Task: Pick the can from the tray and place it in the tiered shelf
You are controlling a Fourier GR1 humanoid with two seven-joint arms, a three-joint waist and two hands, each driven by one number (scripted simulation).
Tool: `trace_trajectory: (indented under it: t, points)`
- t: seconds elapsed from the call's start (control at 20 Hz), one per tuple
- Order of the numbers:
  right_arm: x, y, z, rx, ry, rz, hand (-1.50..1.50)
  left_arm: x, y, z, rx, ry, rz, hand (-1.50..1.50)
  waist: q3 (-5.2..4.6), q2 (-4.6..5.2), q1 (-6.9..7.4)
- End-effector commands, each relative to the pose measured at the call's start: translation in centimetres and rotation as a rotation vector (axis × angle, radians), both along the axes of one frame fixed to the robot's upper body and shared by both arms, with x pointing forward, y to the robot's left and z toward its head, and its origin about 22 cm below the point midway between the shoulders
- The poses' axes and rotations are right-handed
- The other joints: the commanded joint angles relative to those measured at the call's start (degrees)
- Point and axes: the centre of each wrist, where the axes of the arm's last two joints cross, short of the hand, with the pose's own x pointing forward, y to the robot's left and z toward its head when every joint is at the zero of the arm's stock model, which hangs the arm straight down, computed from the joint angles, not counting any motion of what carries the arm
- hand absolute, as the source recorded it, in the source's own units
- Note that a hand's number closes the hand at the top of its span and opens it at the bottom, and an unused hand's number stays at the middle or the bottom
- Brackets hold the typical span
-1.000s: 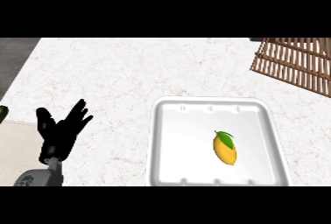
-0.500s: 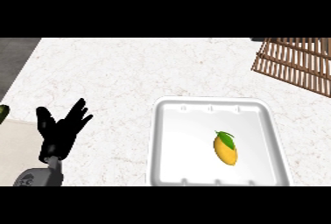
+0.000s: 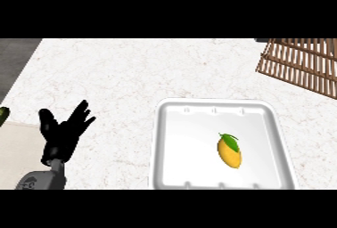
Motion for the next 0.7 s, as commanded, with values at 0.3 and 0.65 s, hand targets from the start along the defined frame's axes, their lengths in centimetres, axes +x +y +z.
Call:
trace_trajectory:
  t: [0.3,0.65]
  points:
    - [-0.5,-1.4,-0.5,0.349,-0.231,-0.027,-1.50,-1.2,-1.2,-2.0,-0.014,0.048,0.018,0.00,-0.23,0.27,-0.44]
    - [-2.0,-2.2,3.4,0.567,-0.391,-0.026,-1.50,-1.2,-0.8,-1.1,-0.018,0.045,0.005,0.00,-0.25,0.25,0.14]
